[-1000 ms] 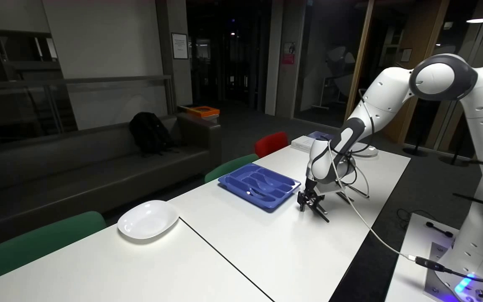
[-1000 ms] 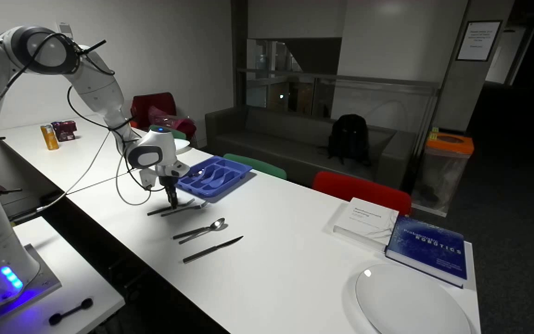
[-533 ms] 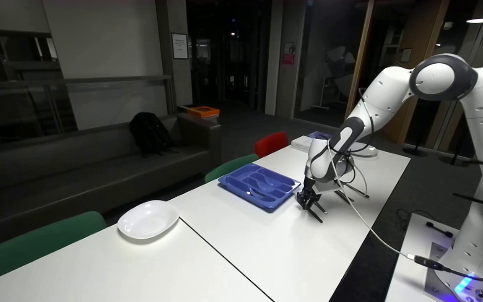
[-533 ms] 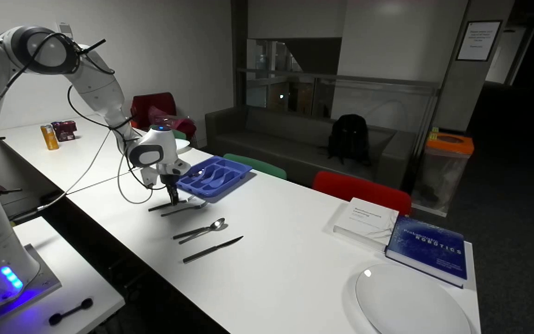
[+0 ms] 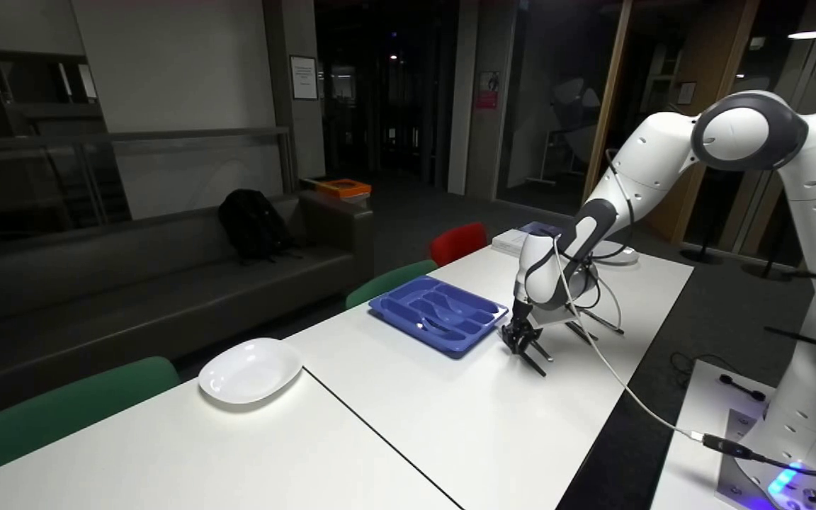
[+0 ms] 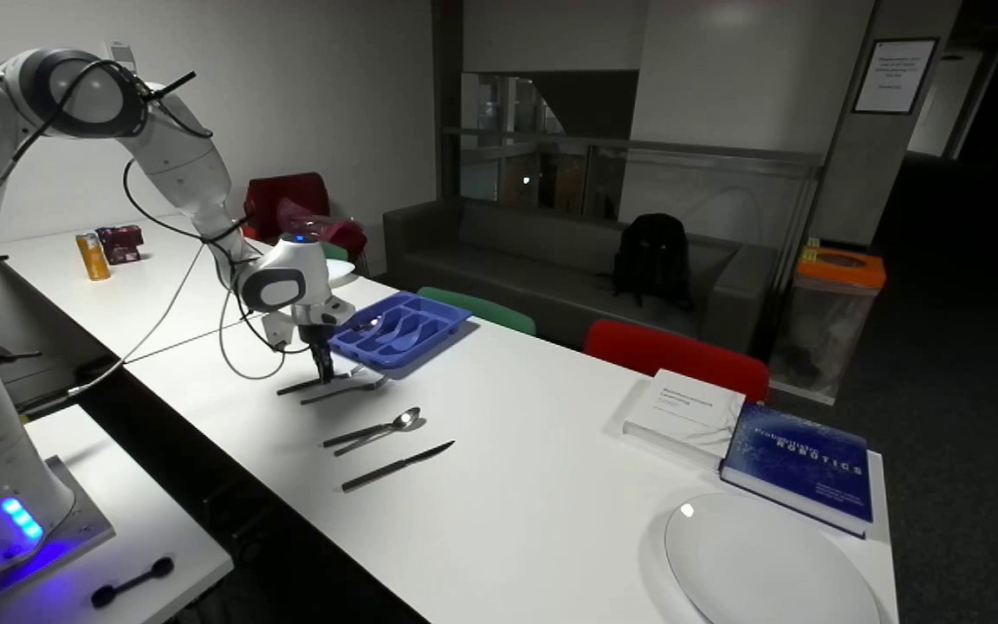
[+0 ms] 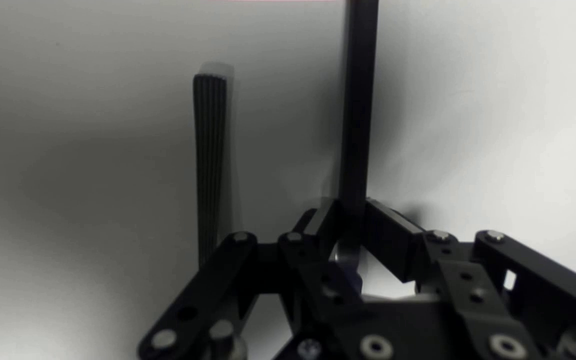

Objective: Put the fork inside the cutlery tray

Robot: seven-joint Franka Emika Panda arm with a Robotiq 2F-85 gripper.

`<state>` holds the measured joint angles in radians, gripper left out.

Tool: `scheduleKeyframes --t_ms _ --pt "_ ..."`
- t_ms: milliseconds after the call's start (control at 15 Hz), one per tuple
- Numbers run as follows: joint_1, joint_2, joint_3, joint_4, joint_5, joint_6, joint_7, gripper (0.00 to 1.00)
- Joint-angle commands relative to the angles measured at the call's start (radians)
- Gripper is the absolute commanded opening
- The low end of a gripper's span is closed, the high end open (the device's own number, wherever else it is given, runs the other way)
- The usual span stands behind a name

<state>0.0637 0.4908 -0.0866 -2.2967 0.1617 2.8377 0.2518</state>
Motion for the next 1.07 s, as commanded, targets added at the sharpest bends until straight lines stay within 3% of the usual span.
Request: scheduleKeyframes --t_ms 0,333,533,1000 --pt "0.110 -0.060 -0.096 -0.049 -0.100 -0.074 0.122 0.05" --pt "0.210 -0.157 -0.150 -0.063 -0.267 -0.297 0.263 0.05" --pt "0.191 -0.212 -0.110 -0.020 -0.331 -0.480 0.275 0.05" --pt "0.119 -0.305 -0.028 0.097 -0.415 -0.766 0.169 0.05"
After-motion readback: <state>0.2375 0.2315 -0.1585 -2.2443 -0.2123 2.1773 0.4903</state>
